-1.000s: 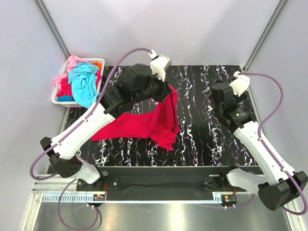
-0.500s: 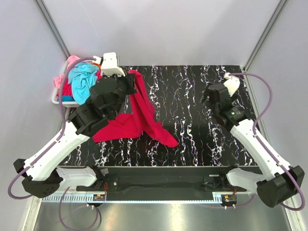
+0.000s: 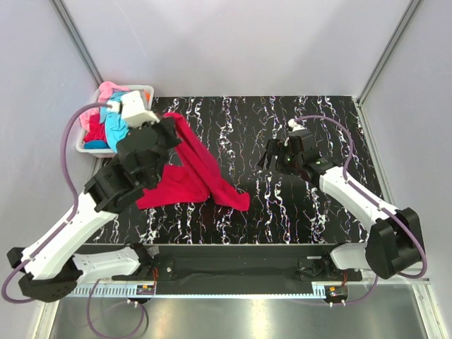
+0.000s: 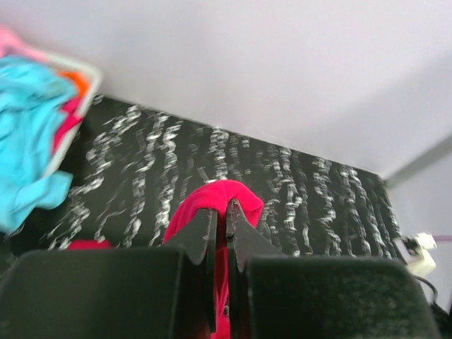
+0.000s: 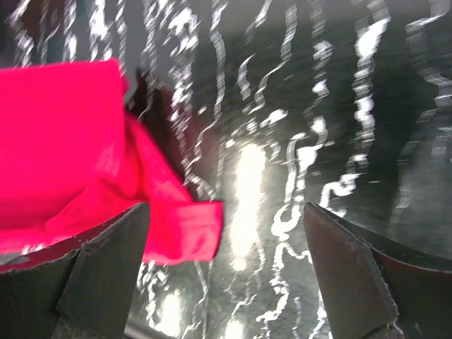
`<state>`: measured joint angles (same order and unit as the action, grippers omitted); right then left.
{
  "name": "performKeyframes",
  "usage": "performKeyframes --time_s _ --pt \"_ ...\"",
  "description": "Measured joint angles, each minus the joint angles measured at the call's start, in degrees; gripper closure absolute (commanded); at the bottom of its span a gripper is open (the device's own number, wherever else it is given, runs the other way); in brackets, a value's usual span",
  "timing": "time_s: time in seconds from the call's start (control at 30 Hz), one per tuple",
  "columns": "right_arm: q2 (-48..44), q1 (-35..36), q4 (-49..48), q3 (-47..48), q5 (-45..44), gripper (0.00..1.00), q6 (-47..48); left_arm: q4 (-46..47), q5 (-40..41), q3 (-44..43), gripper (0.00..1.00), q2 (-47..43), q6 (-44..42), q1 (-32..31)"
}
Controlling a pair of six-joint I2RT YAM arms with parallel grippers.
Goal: Fold and stack the t-shirts
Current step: Move the tshirt to the center of the board, then flatten the tshirt out
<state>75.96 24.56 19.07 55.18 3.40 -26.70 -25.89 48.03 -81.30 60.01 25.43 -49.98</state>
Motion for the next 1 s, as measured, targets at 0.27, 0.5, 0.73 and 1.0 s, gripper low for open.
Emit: performKeyframes --time_s 0.27,0.5,0.73,1.0 --pt "3.4 0.0 -4.4 -2.0 8.6 0.05 -0.9 -12.8 9.7 12.1 0.72 -10.5 18.4 0.0" --pt "7.4 0.2 -6.2 -2.6 10.6 0.08 -1.9 -28.4 10.6 18.2 0.63 -15.8 36.2 0.0" --pt "14.3 4.6 -7.7 -1.6 12.5 0.19 -2.0 -38.1 11.7 18.3 0.62 -15.2 45.1 0.0" --pt "20.0 10.7 -8.2 0.6 12.2 0.48 -1.4 -39.0 10.4 18.0 0.60 -11.4 44.7 0.0"
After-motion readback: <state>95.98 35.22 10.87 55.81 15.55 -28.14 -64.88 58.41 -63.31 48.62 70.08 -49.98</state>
